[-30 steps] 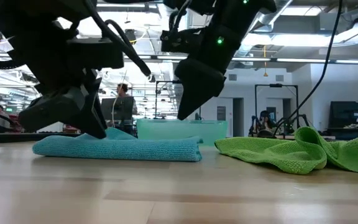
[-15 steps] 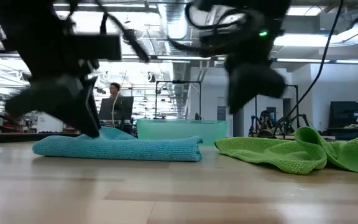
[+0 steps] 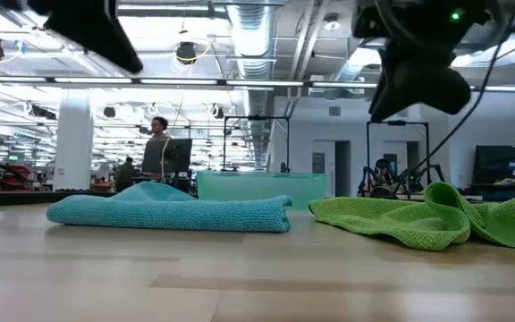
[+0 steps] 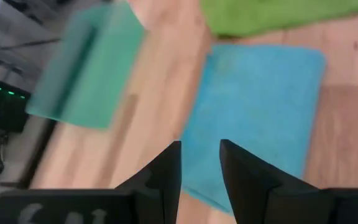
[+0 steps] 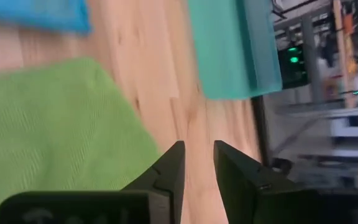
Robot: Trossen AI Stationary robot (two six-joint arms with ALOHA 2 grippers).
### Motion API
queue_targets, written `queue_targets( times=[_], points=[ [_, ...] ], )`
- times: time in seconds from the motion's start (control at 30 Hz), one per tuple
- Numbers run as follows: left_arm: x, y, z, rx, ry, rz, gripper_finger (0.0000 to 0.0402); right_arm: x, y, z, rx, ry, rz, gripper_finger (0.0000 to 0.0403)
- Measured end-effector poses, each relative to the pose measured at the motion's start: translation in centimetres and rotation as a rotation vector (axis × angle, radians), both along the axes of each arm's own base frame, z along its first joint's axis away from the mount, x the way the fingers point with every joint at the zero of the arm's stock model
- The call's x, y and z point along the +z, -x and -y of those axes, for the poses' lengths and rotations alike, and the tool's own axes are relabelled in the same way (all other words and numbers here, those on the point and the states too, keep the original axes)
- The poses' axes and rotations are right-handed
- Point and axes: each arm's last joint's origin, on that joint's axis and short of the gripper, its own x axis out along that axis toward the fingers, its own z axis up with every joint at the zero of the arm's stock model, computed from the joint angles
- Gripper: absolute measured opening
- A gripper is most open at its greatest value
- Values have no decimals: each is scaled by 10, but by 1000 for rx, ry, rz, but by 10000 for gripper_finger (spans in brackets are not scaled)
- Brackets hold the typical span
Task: Roll microfiber towels into tight, uniform cylinder then place into a basket
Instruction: Roll the blue microfiber cloth
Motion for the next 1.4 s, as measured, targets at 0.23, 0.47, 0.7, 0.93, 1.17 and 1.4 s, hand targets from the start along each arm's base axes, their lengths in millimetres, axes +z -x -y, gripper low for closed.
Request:
queue_targets(
  times=[0.23, 0.47, 0.7, 0.93, 1.17, 1.4],
  points=[
    [27, 2, -26, 84, 25, 186, 103, 7, 27, 23, -11, -247, 257, 107],
    [-13, -9, -46, 88, 194, 120, 103, 4, 10, 43, 106, -507, 449, 107],
    [-41, -26, -66, -103, 453, 96, 103, -18, -20, 54, 235, -731, 421, 107],
    [-67, -25, -93, -95, 615, 82, 103, -47, -44, 51, 340, -861, 312, 107],
    [-99, -9, -114, -4, 785, 70, 103, -48, -61, 48, 369, -858, 301, 107],
    [-110, -1, -125, 105, 832, 70, 103, -46, -62, 47, 373, -858, 309, 107]
  ],
)
